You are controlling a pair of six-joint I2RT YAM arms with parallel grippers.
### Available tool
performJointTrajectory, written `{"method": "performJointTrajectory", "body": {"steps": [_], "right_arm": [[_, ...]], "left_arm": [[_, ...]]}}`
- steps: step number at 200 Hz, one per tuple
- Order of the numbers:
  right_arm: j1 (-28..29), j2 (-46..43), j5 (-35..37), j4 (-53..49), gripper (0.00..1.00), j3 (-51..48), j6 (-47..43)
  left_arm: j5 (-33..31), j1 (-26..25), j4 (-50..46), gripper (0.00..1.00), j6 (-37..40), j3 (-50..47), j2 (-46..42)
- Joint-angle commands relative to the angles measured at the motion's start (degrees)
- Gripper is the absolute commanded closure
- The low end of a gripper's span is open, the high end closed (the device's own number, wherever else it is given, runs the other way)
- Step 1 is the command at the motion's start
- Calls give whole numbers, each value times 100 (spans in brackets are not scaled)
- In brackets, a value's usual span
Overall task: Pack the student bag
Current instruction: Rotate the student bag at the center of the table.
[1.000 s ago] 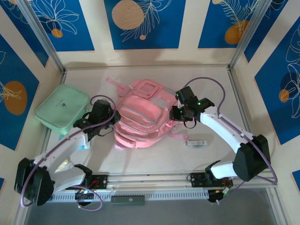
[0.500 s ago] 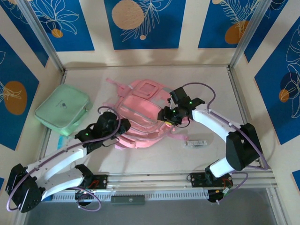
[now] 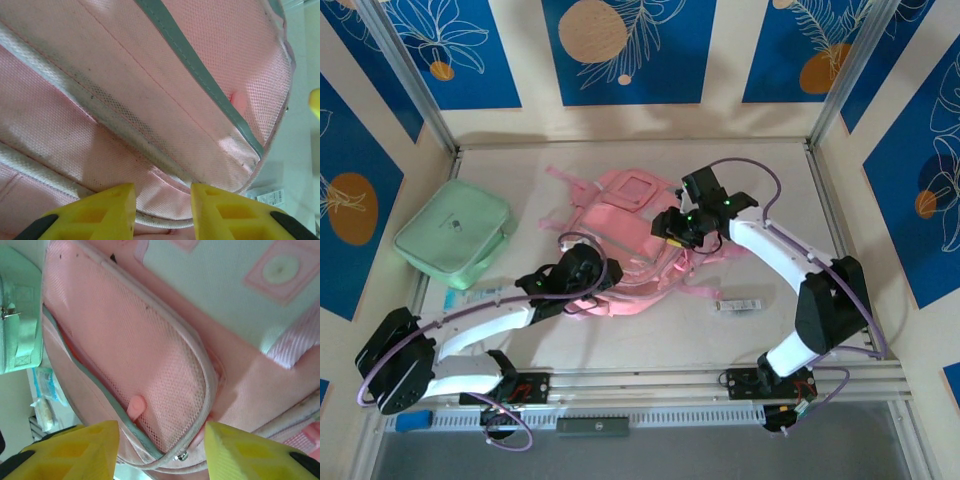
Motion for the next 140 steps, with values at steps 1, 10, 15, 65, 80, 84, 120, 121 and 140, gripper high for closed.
{"method": "performJointTrajectory", "body": {"steps": [1, 10, 15, 65, 80, 84, 120, 121, 140], "right_arm": [[-81, 286, 135, -278, 52, 196, -127], [-134, 414, 101, -263, 53, 238, -141], [-152, 482, 60, -251, 53, 258, -180], [-103, 988, -170, -92, 61, 481, -360], [-74, 1022, -163, -87, 65, 473, -335], [-68, 1024, -188, -72, 67, 459, -326], [9, 962, -256, 5, 82, 391, -299], [15, 962, -257, 5, 83, 392, -299], [118, 932, -297, 16, 88, 384, -243]], "left_arm": [[-172, -36, 356, 65, -32, 211, 141], [-193, -36, 367, 64, -36, 207, 188], [-194, -37, 388, 64, -41, 212, 215], [-329, -28, 521, 63, -26, 155, 395], [-317, -18, 504, 63, 21, 172, 436], [-321, -18, 500, 62, 31, 177, 444], [-416, 130, 398, 61, 121, 143, 417], [-419, 135, 397, 61, 122, 138, 415], [-381, 302, 377, 61, 168, 81, 342]]}}
